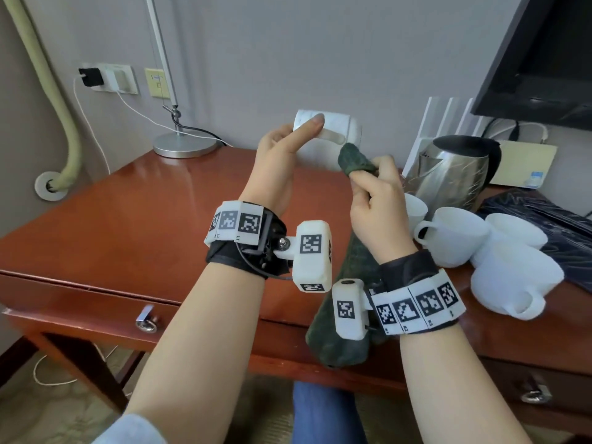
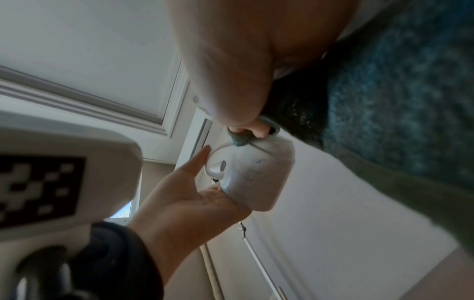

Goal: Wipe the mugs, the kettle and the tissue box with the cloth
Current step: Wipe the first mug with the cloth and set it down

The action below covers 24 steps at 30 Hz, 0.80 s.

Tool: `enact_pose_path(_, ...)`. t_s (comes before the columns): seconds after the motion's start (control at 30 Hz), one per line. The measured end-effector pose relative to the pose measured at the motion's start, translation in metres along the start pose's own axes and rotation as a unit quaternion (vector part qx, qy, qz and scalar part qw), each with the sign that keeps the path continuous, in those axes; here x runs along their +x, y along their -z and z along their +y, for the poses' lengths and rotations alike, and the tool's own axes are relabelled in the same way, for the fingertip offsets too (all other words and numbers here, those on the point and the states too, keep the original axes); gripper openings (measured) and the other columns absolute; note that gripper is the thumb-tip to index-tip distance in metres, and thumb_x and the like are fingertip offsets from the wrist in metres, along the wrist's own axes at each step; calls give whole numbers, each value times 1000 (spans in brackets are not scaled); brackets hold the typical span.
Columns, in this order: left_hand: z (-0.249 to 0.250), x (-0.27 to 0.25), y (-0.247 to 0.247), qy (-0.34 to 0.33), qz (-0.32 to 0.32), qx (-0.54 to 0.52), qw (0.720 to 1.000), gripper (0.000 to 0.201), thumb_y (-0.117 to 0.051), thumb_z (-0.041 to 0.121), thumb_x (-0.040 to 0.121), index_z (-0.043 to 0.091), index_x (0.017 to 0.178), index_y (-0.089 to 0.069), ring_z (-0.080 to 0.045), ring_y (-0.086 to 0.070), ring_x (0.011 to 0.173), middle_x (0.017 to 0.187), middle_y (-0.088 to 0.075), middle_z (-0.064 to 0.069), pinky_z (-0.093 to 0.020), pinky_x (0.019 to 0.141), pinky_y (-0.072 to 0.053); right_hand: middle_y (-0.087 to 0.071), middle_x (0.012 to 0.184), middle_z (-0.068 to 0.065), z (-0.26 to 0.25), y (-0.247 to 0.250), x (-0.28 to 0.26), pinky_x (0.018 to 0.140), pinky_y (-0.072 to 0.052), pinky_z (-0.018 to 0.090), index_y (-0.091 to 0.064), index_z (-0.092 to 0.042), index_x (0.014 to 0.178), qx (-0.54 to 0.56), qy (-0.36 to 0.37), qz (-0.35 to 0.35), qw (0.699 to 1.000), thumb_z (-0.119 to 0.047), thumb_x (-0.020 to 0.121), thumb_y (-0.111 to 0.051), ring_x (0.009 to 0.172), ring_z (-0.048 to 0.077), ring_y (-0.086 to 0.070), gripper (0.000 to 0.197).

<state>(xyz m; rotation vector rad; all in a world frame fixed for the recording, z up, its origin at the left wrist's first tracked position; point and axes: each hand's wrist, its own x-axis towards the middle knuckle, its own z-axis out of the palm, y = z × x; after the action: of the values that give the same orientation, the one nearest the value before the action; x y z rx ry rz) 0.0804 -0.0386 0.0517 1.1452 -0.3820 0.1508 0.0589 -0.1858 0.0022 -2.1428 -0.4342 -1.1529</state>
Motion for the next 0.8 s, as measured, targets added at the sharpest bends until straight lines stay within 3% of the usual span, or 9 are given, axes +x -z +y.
enact_pose_path(0.13,-1,20,-16,12,-15,8,1000,42,-74,30,80,-7,98,-68,-28,-63,96,96,-68,-21,-47,105,-41,-40,95,5,20,17,18,68,-28,14,-69,2,90,-26,-23,23,999,7,88,-50,80,7,-35,20)
enact_pose_path(0.2,-2,28,-25,19,-20,5,1000,43,-76,32,76,-3,98,-67,-25,-63,95,95,-66,-16,-42,99,-42,-40,96,5,29,26,21,70,-31,19,-68,0,89,-43,-41,30,998,5,89,-49,82,19,-43,19)
enact_pose_path(0.3,-6,33,-36,18,-56,3,998,51,-76,37,75,-6,102,-70,-28,-63,101,102,-66,-19,-50,110,-37,-44,97,9,31,34,15,64,-39,31,-68,-2,89,-64,-29,25,997,7,87,-48,83,25,-47,22)
enact_pose_path(0.4,-8,29,-40,25,-74,9,997,47,-73,32,80,-8,104,-67,-32,-65,99,101,-69,-21,-51,109,-39,-49,98,17,25,35,10,64,-43,33,-70,-4,94,-95,-5,11,995,9,85,-48,86,31,-50,26)
enact_pose_path(0.5,-15,22,-33,26,-74,12,997,48,-70,28,82,-12,107,-65,-37,-65,104,104,-70,-25,-47,106,-42,-48,97,16,23,37,11,66,-39,29,-67,-3,85,-88,-15,41,995,6,86,-48,82,16,-42,21)
enact_pose_path(0.57,-19,15,-20,34,-73,28,996,25,-69,27,82,3,89,-72,-27,-66,95,90,-72,-12,-41,100,-43,-45,96,12,21,35,10,66,-31,21,-67,-2,84,-82,-33,55,995,4,88,-49,81,5,-35,19)
enact_pose_path(0.67,-21,4,5,48,-63,44,996,16,-67,27,78,17,67,-74,-22,-63,92,80,-71,-2,-38,96,-42,-47,93,9,11,22,-3,65,-32,22,-68,2,86,-62,-48,23,997,5,88,-50,80,10,-41,18)
enact_pose_path(0.73,-23,1,25,57,-40,40,997,15,-67,26,75,12,77,-72,-23,-64,91,83,-71,-5,-40,96,-43,-51,92,10,3,10,-15,67,-38,24,-69,4,84,-39,-66,-19,997,5,88,-53,80,18,-48,17)
enact_pose_path(0.8,-25,-2,45,71,-32,50,996,25,-66,26,75,5,89,-69,-25,-66,90,88,-71,-11,-42,95,-45,-50,89,8,-7,1,-21,66,-38,17,-69,4,84,-10,-99,-45,994,5,88,-54,77,16,-47,16)
